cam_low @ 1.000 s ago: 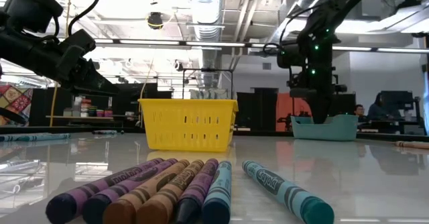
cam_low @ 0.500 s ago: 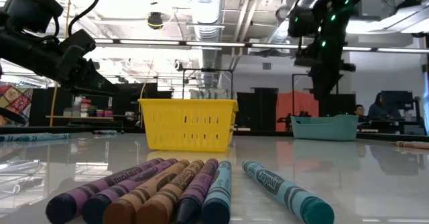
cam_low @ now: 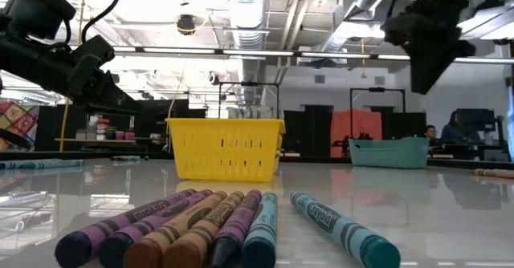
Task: Sort crayons
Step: Put the brown crayon into the green bin
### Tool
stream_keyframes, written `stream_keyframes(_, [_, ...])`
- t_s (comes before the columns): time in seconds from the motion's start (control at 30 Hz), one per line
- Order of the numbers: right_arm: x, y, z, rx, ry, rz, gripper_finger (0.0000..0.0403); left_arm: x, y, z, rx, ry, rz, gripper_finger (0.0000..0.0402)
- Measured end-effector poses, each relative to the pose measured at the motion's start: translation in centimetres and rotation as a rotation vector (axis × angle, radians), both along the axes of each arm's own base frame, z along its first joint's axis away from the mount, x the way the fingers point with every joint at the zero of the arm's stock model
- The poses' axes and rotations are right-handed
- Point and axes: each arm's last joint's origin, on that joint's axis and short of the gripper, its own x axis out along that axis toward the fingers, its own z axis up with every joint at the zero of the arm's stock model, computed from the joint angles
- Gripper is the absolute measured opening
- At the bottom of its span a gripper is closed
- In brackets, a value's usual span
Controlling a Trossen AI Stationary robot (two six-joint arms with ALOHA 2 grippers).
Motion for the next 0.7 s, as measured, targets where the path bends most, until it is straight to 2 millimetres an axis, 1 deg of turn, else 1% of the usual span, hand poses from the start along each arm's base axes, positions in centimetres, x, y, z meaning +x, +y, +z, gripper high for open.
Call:
stream_keyframes(0.1, [0.2,2.1,-1.1,0.033,0.031,-0.015,0.0079,0.0,0.0,0.0,0.0,0.0,0.0,0.0167])
stream_keyframes(0.23, [0.4,4.5,-3.6,0.049,0.113,-0.058,0.0079,0.0,0.0,0.0,0.0,0.0,-0.001,0.0167])
stream_keyframes(0.33, [0.2,5.8,-5.5,0.039,0.179,-0.102,0.0079,0.0,0.0,0.0,0.003,0.002,-0.001,0.0167])
stream_keyframes(0.47, [-0.2,6.8,-7.4,0.023,0.236,-0.169,0.0079,0.0,0.0,0.0,0.003,0.001,-0.001,0.0167])
stream_keyframes(0.7, [-0.5,6.9,-9.2,0.046,0.243,-0.206,0.0079,0.0,0.0,0.0,0.004,0.001,-0.002,0.0167])
